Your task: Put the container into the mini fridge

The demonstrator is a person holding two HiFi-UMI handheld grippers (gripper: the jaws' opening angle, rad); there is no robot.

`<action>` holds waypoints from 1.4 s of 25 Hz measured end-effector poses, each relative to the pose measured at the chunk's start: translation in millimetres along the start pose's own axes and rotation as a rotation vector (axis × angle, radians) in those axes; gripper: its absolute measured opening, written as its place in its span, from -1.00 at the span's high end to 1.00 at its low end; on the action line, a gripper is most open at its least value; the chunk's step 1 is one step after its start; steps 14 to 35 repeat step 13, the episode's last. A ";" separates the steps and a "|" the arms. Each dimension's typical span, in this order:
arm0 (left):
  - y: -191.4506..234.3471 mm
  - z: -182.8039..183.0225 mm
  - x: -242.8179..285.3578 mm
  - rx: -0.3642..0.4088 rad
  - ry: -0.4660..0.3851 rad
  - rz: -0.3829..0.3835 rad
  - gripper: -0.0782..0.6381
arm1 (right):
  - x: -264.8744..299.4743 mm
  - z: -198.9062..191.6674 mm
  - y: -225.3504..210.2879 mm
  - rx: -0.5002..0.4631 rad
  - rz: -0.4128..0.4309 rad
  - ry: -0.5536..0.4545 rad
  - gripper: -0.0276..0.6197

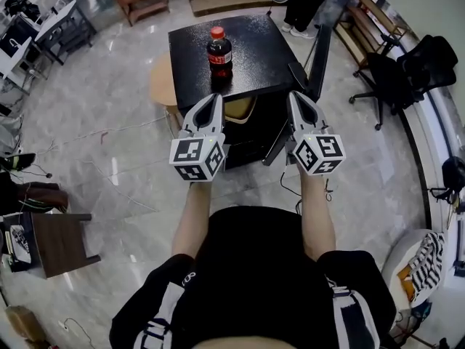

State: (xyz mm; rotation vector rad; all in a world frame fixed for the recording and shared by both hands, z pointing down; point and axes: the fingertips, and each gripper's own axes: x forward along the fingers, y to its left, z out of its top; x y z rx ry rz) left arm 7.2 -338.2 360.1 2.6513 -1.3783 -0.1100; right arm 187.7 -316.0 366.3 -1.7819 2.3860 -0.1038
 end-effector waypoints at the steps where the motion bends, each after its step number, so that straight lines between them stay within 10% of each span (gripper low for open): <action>1: 0.7 -0.6 0.2 -0.001 0.001 0.004 0.75 | 1.1 0.0 0.1 -0.001 0.005 0.001 0.88; 35: 4.5 -10.4 5.7 -0.006 0.015 0.013 0.75 | 13.1 -7.3 9.3 -0.029 0.039 0.023 0.88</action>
